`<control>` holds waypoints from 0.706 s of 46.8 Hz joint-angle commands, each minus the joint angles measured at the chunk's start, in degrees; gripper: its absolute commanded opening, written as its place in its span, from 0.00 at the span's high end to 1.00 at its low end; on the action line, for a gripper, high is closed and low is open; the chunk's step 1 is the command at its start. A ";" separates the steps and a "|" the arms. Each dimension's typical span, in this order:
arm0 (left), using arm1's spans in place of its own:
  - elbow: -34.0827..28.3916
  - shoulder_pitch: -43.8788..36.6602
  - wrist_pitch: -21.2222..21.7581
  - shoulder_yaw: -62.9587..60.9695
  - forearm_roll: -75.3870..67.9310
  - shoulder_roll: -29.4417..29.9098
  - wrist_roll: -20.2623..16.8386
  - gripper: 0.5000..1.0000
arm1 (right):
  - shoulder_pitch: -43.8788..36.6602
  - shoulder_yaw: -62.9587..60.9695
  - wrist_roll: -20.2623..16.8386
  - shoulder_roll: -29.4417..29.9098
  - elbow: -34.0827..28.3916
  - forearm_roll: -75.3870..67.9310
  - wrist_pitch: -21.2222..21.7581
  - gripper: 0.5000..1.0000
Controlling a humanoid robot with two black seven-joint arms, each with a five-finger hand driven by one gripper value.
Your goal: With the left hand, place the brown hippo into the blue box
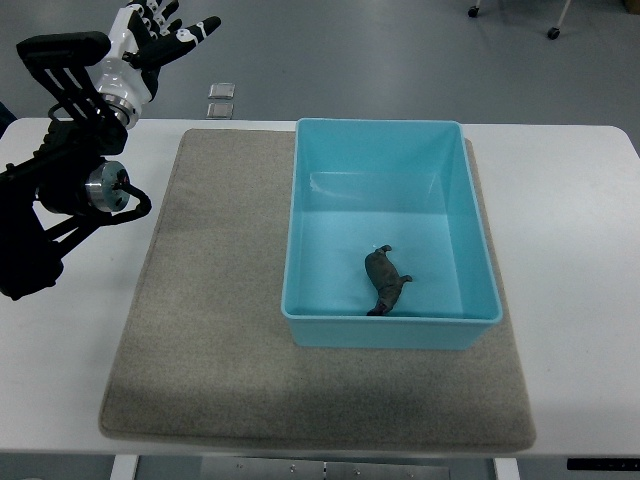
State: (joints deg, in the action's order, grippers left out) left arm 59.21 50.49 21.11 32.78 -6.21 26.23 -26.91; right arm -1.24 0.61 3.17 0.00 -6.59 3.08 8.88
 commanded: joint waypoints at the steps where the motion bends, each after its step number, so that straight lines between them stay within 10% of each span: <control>1: -0.15 -2.40 -0.01 3.16 0.85 -0.30 0.02 0.01 | 0.01 0.00 0.00 0.00 0.00 0.00 0.00 0.13; 33: -3.74 -12.08 -13.72 9.67 7.44 -0.39 0.72 0.01 | 0.01 0.00 0.00 0.00 0.00 0.00 0.00 0.13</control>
State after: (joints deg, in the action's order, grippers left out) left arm 57.02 38.42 9.57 42.46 0.80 25.83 -26.28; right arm -1.22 0.61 3.17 0.00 -6.59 3.08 8.87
